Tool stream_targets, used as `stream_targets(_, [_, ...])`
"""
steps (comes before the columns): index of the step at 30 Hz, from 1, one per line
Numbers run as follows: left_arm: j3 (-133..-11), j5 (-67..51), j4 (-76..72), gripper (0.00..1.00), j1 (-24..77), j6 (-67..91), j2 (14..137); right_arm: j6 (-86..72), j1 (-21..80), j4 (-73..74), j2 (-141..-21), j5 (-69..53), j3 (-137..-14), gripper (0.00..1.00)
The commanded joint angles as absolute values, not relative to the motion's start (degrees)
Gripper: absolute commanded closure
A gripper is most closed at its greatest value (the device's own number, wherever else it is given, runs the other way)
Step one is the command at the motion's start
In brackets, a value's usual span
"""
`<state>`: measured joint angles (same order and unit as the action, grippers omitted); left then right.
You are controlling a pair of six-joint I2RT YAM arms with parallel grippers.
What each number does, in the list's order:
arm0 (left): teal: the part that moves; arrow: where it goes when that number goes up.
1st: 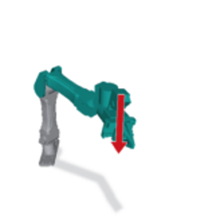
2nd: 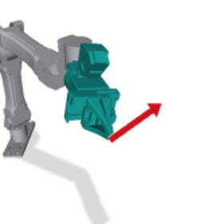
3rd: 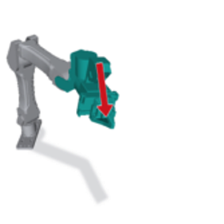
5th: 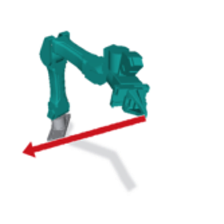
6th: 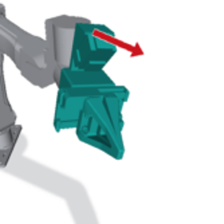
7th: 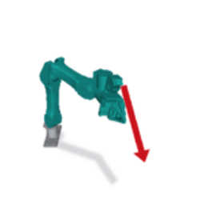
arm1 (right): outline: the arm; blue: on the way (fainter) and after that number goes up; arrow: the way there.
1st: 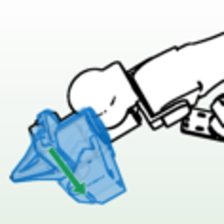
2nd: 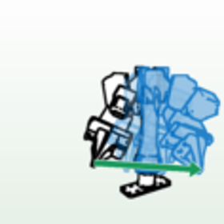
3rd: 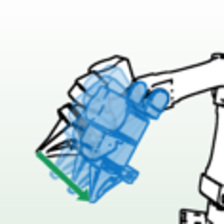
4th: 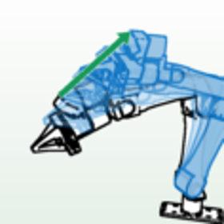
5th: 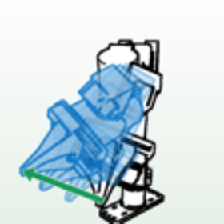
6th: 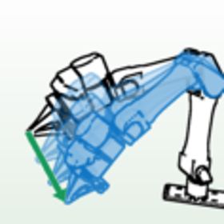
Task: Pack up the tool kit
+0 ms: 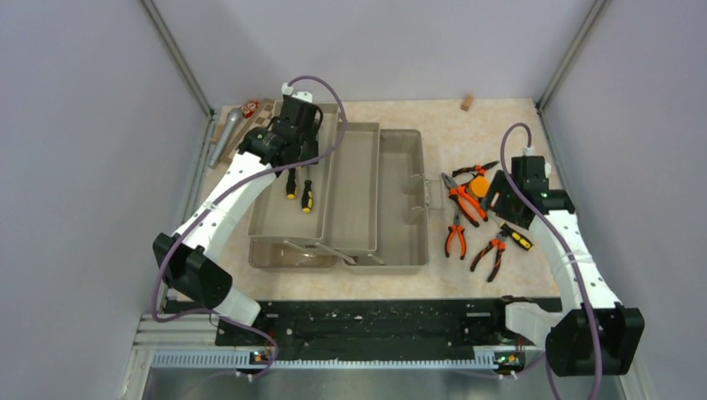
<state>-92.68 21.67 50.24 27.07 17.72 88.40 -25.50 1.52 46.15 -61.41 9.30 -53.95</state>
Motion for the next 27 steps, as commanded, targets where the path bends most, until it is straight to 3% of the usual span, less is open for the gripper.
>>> stream_targets(1, [-92.9, 22.5, 49.1, 0.45, 26.8, 17.1, 84.6, -25.1, -1.3, 43.0, -64.1, 11.1, -51.1, 0.27])
stream_targets(4, [-92.2, 21.6, 48.4, 0.34, 26.9, 17.1, 83.0, -26.4, -2.3, 41.1, -66.3, 10.0, -49.6, 0.31])
stream_targets(9, [-92.3, 18.8, 48.4, 0.24, 26.8, 17.5, 80.1, -26.8, -2.4, 37.3, -72.1, 10.0, -49.5, 0.33])
stream_targets(20, [-87.2, 14.0, 46.8, 0.20, 26.8, 16.8, 64.6, -15.5, -3.2, 31.0, -84.9, 14.0, -53.0, 0.32])
stream_targets(27, [-81.7, 12.9, 45.6, 0.19, 26.8, 17.1, 56.9, -8.1, -4.5, 27.3, -88.9, 10.5, -53.7, 0.48])
